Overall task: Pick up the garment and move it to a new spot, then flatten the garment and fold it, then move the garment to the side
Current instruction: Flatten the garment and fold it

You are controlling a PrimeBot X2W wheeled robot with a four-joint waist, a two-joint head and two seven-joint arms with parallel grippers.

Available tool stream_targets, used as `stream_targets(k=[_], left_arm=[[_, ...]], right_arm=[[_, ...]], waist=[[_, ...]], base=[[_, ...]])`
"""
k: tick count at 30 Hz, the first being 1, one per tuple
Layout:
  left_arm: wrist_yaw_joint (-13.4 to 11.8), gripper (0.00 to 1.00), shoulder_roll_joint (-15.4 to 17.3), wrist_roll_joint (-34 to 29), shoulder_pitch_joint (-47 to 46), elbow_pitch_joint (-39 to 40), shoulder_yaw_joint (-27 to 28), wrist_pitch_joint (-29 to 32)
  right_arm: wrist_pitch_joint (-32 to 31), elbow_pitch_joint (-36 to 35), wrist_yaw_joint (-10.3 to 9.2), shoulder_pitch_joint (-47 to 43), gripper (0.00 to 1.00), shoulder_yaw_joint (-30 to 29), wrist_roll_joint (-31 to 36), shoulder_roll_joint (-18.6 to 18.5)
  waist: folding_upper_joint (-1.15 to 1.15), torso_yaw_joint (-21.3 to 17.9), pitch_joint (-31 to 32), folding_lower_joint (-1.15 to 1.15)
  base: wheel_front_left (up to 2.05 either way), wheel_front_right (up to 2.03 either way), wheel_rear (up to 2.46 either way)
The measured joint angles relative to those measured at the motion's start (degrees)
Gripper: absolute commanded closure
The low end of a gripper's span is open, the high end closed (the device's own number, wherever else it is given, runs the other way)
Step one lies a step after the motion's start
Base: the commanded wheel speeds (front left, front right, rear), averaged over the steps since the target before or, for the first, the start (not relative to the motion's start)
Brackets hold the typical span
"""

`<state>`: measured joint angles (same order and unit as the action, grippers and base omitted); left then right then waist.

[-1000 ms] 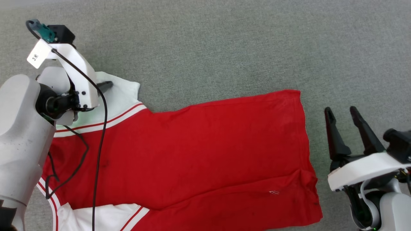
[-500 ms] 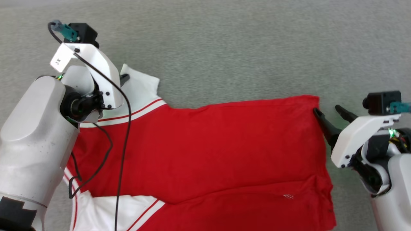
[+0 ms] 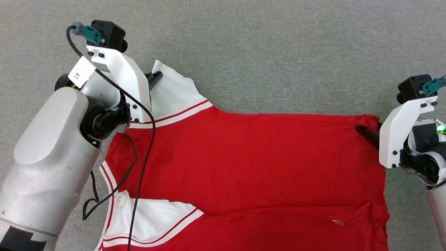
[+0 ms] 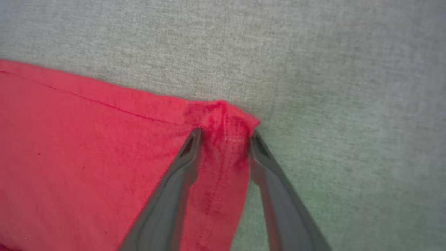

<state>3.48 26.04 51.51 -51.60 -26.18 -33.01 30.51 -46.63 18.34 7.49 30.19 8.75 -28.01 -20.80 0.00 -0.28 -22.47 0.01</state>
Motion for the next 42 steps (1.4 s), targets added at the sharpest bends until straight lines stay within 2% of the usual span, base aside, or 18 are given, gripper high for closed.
stream_targets(k=[3, 9, 16, 21, 28, 32, 35, 36, 37, 38, 39, 40, 41, 42], left_arm=[[-0.29, 1.0, 0.3, -0.31, 1.23, 0.96, 0.09, -1.27], [-1.64, 1.0, 1.69, 0.2, 5.63, 4.07, 1.85, -4.97], [-6.15, 1.0, 4.54, 1.24, 17.08, 11.7, 4.3, -9.62], [-9.69, 1.0, 6.03, 2.72, 28.34, 17.04, 5.3, -12.11], [-13.89, 1.0, 5.45, 3.88, 41.23, 22.46, 4.89, -15.48], [-15.12, 1.0, 4.28, 5.66, 47.11, 22.81, 4.64, -16.39], [-15.14, 1.0, 3.54, 6.22, 49.11, 22.05, 4.25, -17.33], [-15.1, 1.0, 3.18, 6.22, 49.28, 21.52, 3.97, -17.46], [-14.95, 1.0, 2.88, 6.01, 49.36, 21.08, 3.6, -17.84], [-14.52, 0.88, 2.29, 5.68, 49.42, 20.68, 3.76, -19.3], [-14.05, 0.57, 1.79, 5.69, 49.42, 20.16, 3.85, -20.14], [-13.62, 0.1, 1.55, 5.41, 49.41, 19.69, 3.63, -20.86], [-13.45, 0.0, 1.33, 4.59, 49.36, 19.38, 3.7, -22.29], [-13.04, 0.0, 1.1, 4.16, 49.14, 19.16, 3.96, -23.51]], right_arm=[[0.1, -0.52, 0.01, -0.04, 1.0, -0.43, -0.16, -0.03], [4.89, -5.1, 0.01, -1.82, 1.0, -2.98, 0.74, 0.4], [8.51, -12.65, 0.02, -11.34, 1.0, -7.78, 2.97, 3.1], [9.93, -14.99, 0.02, -19.5, 1.0, -10.25, 3.97, 6.28], [11.34, -14.36, 0.02, -29.19, 1.0, -12.8, 4.87, 9.45], [12.58, -13.06, 0.02, -32.77, 1.0, -13.94, 4.83, 11.02], [14.1, -11.83, 0.02, -33.77, 1.0, -14.3, 4.72, 11.88], [14.7, -11.38, 0.02, -33.84, 0.91, -14.3, 4.72, 12.02], [15.4, -11.0, 0.03, -33.98, 0.63, -14.46, 4.71, 12.21], [16.47, -10.88, 0.03, -34.04, 0.03, -14.66, 4.7, 12.52], [17.68, -10.81, 0.03, -34.14, 0.0, -14.66, 4.71, 12.72], [19.0, -10.83, 0.02, -34.27, 0.0, -14.62, 4.74, 12.88], [20.74, -11.05, 0.02, -34.27, 0.0, -14.84, 4.74, 13.12], [22.15, -11.36, 0.01, -34.24, 0.0, -15.02, 4.78, 13.33]], waist=[[0.0, 0.7, 0.38, 0.0], [0.0, 1.32, 2.5, 0.0], [0.0, 1.61, 6.44, 0.0], [0.0, 1.83, 9.72, -0.01], [0.0, 2.51, 13.75, -0.02], [0.0, 2.91, 15.01, -0.02], [0.0, 2.9, 15.25, -0.02], [0.0, 2.9, 15.3, -0.02], [0.0, 2.89, 15.37, -0.02], [0.0, 2.91, 15.39, -0.02], [0.0, 2.92, 15.46, -0.02], [0.0, 2.94, 15.59, -0.01], [0.0, 2.96, 15.7, -0.01], [0.0, 2.98, 15.82, -0.02]], base=[[0.0, 0.0, 0.0], [0.0, 0.0, 0.0], [0.0, 0.0, 0.0], [0.0, 0.0, 0.0], [0.0, 0.0, 0.0], [0.0, 0.0, 0.0], [0.0, 0.0, 0.0], [0.0, 0.0, 0.0], [0.0, 0.0, 0.0], [0.0, 0.0, 0.0], [0.0, 0.0, 0.0], [0.0, 0.0, 0.0], [0.0, 0.0, 0.0], [0.0, 0.0, 0.0]])
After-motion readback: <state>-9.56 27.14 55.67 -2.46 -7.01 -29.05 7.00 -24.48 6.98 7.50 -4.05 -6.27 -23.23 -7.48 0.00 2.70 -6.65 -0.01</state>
